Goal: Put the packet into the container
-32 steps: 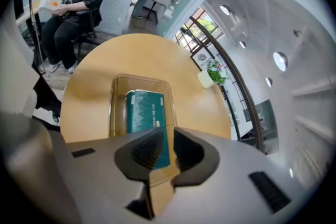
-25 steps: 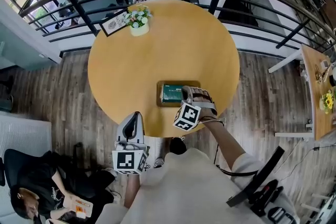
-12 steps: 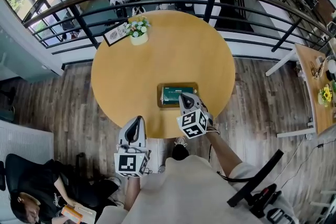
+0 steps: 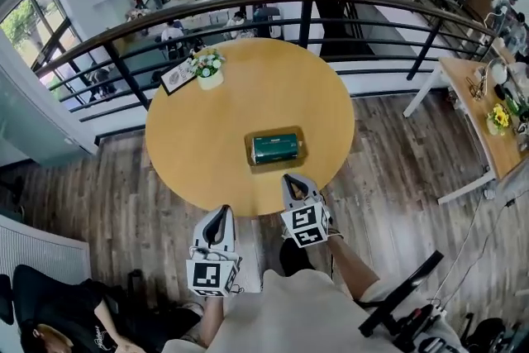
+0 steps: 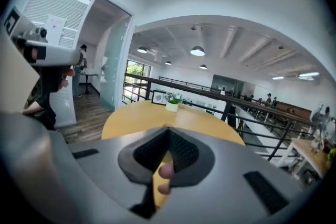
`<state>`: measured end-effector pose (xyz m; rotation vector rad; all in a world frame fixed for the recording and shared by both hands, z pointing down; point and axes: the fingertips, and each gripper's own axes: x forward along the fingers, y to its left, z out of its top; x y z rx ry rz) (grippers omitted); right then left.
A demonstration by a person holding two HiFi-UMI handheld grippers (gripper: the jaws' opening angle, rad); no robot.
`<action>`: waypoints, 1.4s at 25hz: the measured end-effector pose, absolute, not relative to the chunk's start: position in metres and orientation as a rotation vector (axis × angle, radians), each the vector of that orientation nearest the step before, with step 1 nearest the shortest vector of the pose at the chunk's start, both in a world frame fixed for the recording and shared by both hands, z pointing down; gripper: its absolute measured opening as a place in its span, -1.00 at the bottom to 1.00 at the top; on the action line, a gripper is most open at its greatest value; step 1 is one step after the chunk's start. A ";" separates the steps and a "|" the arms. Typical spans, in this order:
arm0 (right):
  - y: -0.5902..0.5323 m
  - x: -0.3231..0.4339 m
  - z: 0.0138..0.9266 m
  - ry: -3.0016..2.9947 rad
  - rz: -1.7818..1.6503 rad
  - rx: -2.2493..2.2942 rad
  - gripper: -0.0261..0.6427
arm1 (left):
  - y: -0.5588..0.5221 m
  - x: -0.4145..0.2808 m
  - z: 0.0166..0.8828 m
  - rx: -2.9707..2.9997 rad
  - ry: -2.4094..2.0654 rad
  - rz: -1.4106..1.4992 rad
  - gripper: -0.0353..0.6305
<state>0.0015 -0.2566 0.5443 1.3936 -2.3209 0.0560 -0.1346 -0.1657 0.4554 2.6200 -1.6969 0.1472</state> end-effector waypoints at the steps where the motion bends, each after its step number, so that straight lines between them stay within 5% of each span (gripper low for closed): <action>1: -0.245 0.002 0.541 -2.331 0.065 1.421 -0.91 | -0.155 -0.134 0.458 2.629 -1.682 0.149 -0.88; 35: 0.014 0.075 0.528 -2.378 0.001 1.669 -0.92 | 0.044 -0.009 0.503 2.797 -1.382 0.156 -0.88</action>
